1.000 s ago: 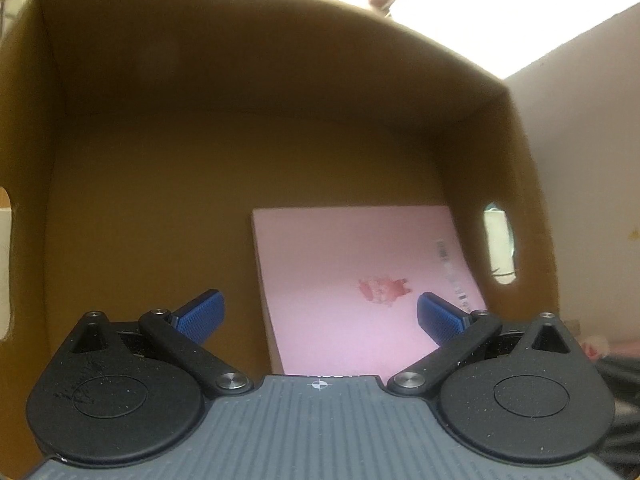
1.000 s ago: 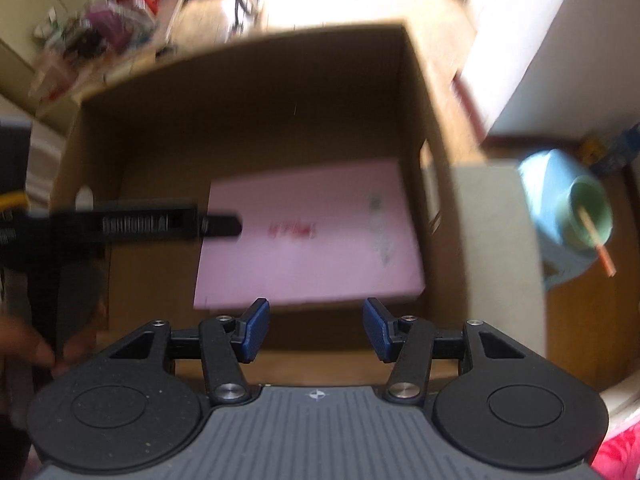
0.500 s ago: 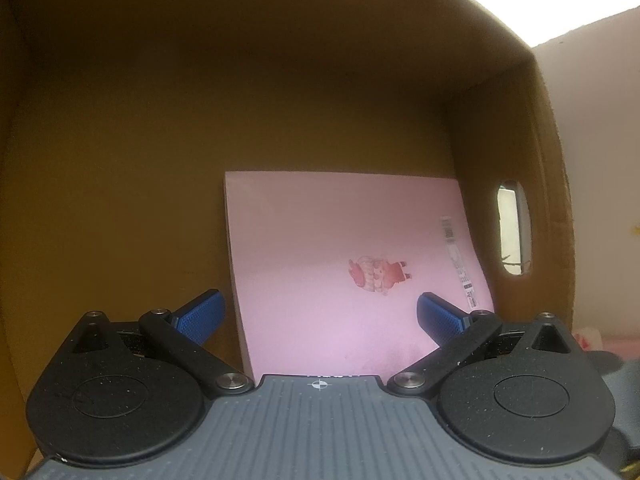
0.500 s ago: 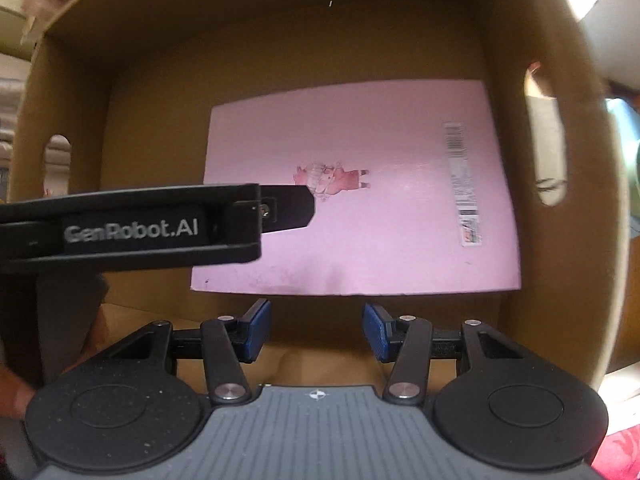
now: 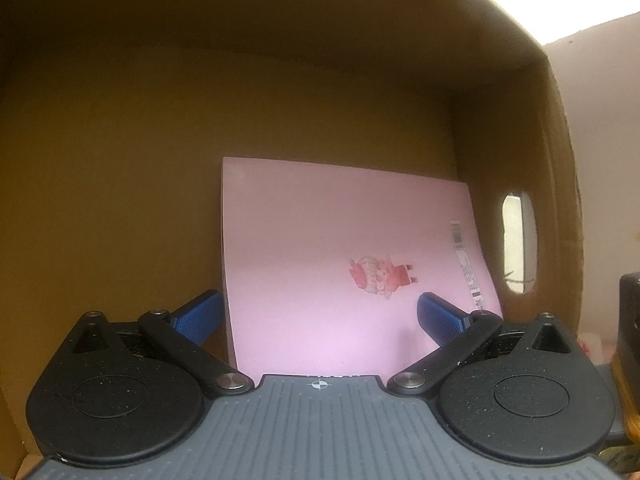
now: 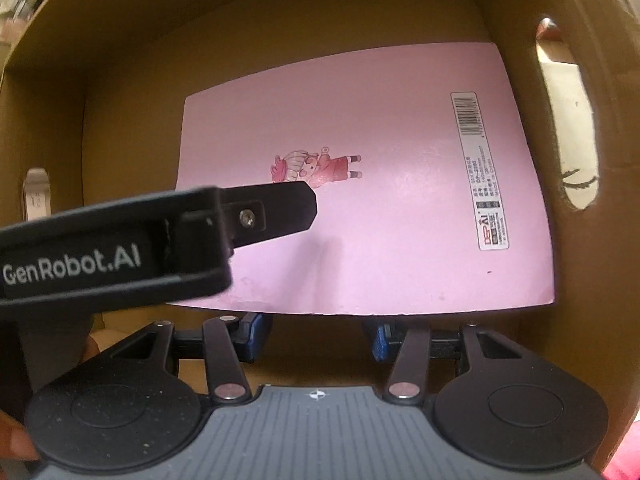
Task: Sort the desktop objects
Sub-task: 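Lower the pink book into the box and open the right gripper, then withdraw the right gripper up out of the box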
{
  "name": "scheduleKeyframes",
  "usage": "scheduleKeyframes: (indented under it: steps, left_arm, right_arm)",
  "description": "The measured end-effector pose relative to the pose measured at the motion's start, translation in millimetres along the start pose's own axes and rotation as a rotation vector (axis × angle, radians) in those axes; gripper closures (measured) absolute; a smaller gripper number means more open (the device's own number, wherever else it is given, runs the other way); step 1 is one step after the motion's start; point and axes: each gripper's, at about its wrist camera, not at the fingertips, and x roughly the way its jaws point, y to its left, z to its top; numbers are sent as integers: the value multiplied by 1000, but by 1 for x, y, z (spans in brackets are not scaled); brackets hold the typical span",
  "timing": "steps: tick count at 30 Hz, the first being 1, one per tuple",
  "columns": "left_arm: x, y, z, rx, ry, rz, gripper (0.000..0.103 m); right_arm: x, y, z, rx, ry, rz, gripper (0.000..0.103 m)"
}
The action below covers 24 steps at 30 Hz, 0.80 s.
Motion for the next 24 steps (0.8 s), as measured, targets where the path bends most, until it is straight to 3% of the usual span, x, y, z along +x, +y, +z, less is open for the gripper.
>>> scheduleKeyframes:
  steps: [24]
  left_arm:
    - [33, 2, 69, 15, -83, 6, 0]
  right_arm:
    - [5, 15, 39, 89, -169, 11, 52]
